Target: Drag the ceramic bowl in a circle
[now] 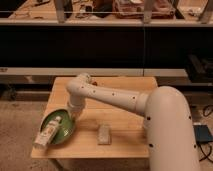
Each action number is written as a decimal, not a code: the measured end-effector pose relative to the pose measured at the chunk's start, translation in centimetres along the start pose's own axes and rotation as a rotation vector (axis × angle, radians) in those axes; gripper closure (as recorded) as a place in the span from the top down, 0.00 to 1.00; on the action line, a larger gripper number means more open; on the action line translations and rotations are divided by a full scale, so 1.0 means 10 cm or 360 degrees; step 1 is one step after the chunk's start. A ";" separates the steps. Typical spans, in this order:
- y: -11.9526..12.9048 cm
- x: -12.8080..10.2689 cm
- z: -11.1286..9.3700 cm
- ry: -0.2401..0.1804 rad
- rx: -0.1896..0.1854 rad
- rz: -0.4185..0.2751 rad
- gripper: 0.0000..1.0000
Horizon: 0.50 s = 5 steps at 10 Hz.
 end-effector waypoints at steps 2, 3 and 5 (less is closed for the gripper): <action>0.21 0.26 0.02 0.0042 0.0027 0.0054 0.00; 0.37 0.35 0.01 0.0061 0.0024 0.0099 0.00; 0.73 0.50 -0.06 0.0101 -0.0018 0.0187 0.00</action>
